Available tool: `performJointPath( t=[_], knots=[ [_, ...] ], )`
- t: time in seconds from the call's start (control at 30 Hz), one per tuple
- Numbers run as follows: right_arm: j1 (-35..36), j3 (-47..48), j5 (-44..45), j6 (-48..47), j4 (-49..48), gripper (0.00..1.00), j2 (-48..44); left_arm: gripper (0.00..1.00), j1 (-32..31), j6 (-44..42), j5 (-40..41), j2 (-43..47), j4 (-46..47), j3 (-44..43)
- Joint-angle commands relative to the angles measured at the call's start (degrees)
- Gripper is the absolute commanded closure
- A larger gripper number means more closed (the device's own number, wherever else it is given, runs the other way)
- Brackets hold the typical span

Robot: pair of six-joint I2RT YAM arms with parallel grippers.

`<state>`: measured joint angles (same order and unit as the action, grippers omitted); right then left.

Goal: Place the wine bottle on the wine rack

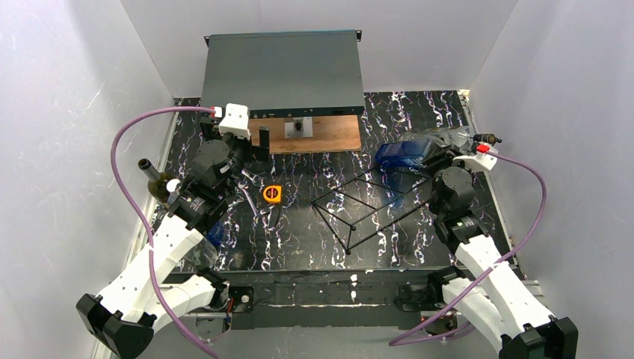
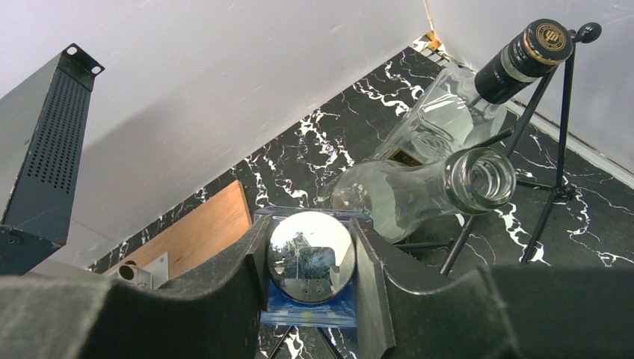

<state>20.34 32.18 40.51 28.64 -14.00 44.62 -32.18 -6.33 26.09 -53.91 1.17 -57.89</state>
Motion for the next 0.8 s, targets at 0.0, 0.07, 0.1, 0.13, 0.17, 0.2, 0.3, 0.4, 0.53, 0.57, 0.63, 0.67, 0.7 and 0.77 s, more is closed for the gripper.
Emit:
performJointPath(
  t=[0.0,0.07,0.1,0.13,0.17,0.2,0.3,0.4,0.53,0.57,0.63,0.67,0.7,0.77],
  knots=[
    [0.1,-3.5,-0.2,-4.0,16.1,0.98,1.3,0.02,-0.4,0.6,0.1,0.3,0.3,-2.1],
    [0.1,-3.8,0.1,-3.9,16.6,0.97,1.0,0.02,-0.4,0.6,0.1,0.4,0.3,-2.1],
    [0.1,-3.9,0.2,-3.8,16.9,0.96,0.8,0.02,-0.5,0.6,0.1,0.4,0.3,-2.1],
    [0.1,-4.2,0.2,-3.7,17.2,0.95,0.5,0.02,-0.5,0.6,0.1,0.4,0.3,-2.1],
    [0.1,-4.3,0.2,-3.4,17.4,0.92,0.3,0.02,-0.5,0.6,0.1,0.4,0.3,-2.2],
    [0.1,-4.6,0.2,-3.2,17.5,0.89,0.1,0.02,-0.5,0.6,0.1,0.5,0.3,-2.2],
    [0.1,-5.3,0.1,-2.4,18.1,0.86,-0.3,0.02,-0.6,0.6,0.1,0.5,0.3,-2.2],
    [0.1,-5.7,0.2,-2.3,18.4,0.85,-0.8,0.02,-0.6,0.6,0.1,0.5,0.3,-2.1],
    [0.1,-5.6,0.6,-2.4,18.8,0.81,-0.9,0.02,-0.8,0.7,0.1,0.3,0.2,-2.1],
    [0.1,-5.7,0.6,-2.4,18.9,0.78,-0.9,0.02,-0.8,0.7,0.0,0.2,0.2,-2.2],
    [0.1,-6.0,0.7,-2.2,18.9,0.74,-1.2,0.02,-0.8,0.7,0.1,0.2,0.2,-2.2],
    [0.1,-6.1,0.6,-2.1,18.9,0.73,-1.2,0.02,-0.8,0.7,0.1,0.2,0.2,-2.2],
    [0.1,-6.2,0.6,-2.1,19.0,0.72,-1.4,0.02,-0.8,0.7,0.1,0.2,0.2,-2.2],
    [0.1,-6.3,0.4,-1.9,19.3,0.69,-1.4,0.02,-0.9,0.7,0.0,0.1,0.2,-2.2]
  ],
)
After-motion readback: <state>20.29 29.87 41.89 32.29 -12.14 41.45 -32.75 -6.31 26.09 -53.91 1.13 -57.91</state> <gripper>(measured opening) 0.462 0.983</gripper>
